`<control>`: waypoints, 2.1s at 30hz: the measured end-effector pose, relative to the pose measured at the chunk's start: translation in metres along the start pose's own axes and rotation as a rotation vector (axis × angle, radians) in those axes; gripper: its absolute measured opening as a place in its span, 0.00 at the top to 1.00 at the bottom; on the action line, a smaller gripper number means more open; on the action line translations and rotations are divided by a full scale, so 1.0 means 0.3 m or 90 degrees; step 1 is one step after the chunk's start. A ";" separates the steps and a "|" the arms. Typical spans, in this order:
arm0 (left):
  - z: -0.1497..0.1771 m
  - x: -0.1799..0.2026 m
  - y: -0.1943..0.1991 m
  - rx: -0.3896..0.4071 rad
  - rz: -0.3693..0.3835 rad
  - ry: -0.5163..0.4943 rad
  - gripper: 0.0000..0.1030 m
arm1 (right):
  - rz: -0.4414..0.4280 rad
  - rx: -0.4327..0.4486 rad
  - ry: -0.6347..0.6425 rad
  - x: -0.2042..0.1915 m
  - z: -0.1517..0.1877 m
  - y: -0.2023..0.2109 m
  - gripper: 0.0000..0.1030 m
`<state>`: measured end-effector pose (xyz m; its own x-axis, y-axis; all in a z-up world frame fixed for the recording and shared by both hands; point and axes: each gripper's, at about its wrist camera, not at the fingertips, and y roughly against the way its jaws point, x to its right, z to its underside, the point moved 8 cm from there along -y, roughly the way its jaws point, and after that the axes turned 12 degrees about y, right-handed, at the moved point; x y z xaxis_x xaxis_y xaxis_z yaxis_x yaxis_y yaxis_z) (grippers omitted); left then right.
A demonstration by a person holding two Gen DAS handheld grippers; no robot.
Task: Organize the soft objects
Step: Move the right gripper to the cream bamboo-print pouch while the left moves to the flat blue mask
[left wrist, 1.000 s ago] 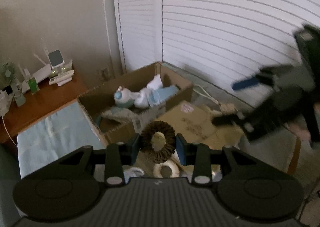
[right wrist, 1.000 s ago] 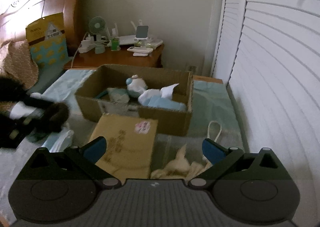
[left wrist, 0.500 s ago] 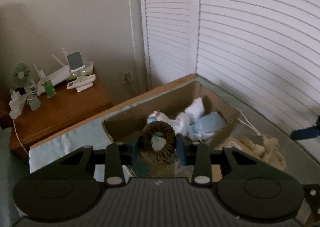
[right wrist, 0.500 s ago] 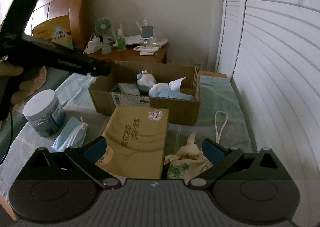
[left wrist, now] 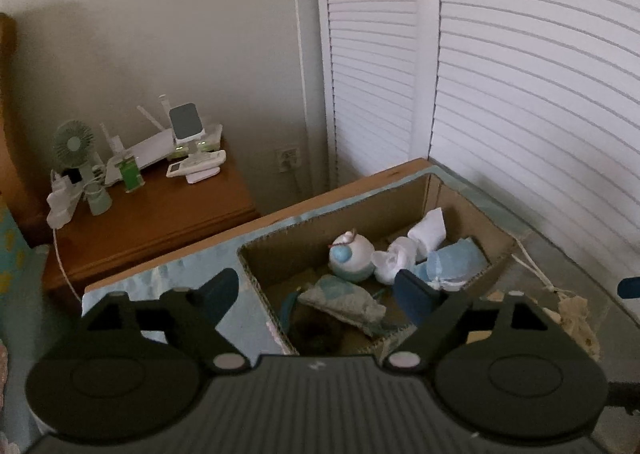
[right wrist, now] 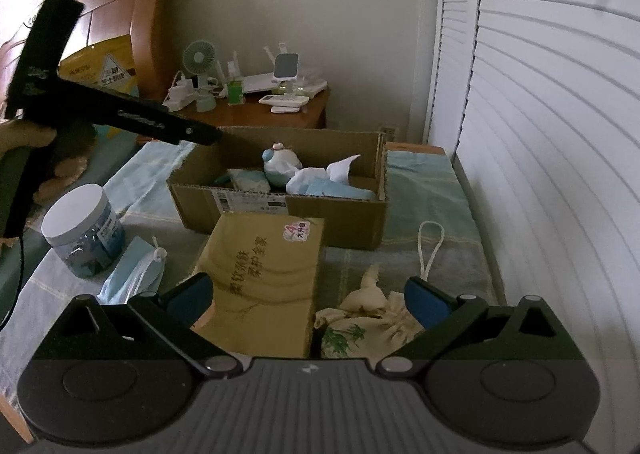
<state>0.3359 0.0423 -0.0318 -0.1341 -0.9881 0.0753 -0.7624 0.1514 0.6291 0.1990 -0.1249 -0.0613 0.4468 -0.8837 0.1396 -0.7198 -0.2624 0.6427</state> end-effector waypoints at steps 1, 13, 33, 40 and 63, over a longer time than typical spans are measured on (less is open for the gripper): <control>0.006 0.003 0.012 0.002 0.000 0.000 0.15 | 0.001 0.000 -0.001 0.001 0.001 0.001 0.00; 0.091 0.034 0.181 0.016 -0.024 0.010 0.10 | 0.019 0.000 -0.013 -0.001 0.010 0.039 0.00; 0.366 0.015 0.333 0.047 -0.099 0.081 0.07 | 0.055 -0.009 -0.017 0.009 0.130 0.138 0.00; 0.445 0.005 0.281 0.026 -0.113 0.101 0.08 | 0.074 -0.045 -0.018 0.045 0.239 0.127 0.00; 0.510 -0.022 0.113 0.000 -0.140 0.113 0.12 | 0.089 -0.107 -0.041 0.094 0.425 -0.009 0.00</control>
<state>0.2140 0.0580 -0.1294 0.1478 -0.9864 0.0716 -0.7611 -0.0672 0.6451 0.1458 -0.1985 -0.1550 0.3108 -0.9310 0.1912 -0.6708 -0.0723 0.7381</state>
